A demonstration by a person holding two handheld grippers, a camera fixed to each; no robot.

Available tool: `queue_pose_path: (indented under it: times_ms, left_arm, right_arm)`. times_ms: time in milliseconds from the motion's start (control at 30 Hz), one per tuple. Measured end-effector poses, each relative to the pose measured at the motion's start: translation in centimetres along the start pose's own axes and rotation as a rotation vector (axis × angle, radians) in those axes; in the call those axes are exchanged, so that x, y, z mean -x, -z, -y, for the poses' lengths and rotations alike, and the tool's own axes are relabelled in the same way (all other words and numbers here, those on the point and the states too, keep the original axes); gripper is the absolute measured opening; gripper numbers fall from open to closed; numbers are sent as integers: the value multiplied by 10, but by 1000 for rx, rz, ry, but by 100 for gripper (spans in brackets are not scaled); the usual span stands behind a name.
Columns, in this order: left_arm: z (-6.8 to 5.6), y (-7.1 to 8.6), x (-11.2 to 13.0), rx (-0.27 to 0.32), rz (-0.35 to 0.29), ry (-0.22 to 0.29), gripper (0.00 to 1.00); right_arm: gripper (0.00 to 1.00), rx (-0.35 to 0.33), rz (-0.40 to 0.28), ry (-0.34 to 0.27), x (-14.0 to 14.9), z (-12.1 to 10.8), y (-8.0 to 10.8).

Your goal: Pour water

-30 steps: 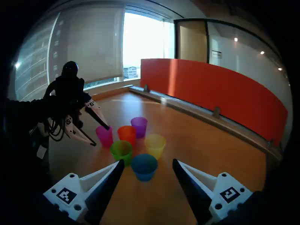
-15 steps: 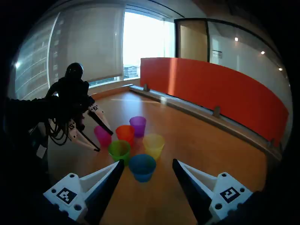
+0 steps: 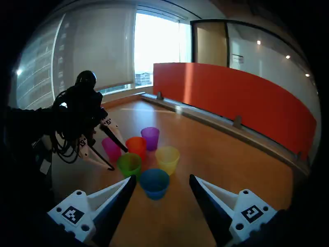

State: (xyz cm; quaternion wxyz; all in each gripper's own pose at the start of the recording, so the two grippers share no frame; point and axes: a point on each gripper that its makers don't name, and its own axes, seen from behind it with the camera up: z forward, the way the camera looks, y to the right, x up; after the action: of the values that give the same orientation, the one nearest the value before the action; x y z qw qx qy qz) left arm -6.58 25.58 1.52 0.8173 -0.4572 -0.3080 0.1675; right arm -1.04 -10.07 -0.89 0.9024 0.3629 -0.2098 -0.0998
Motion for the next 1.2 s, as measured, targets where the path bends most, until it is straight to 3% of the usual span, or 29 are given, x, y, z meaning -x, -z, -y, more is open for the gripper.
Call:
queue_pose_path:
  times_ms: [567,967,1200]
  left_arm:
    - [-4,-20,-12,1,-2,1,99]
    - [1,-27,-14,-40,1,-29,99]
    - [-3,-29,-14,-42,-3,-51,92]
  right_arm:
    - [100,10,1,6,-2,-4,2]
    - [100,15,0,6,1,-6,3]
    - [100,16,0,6,1,-6,4]
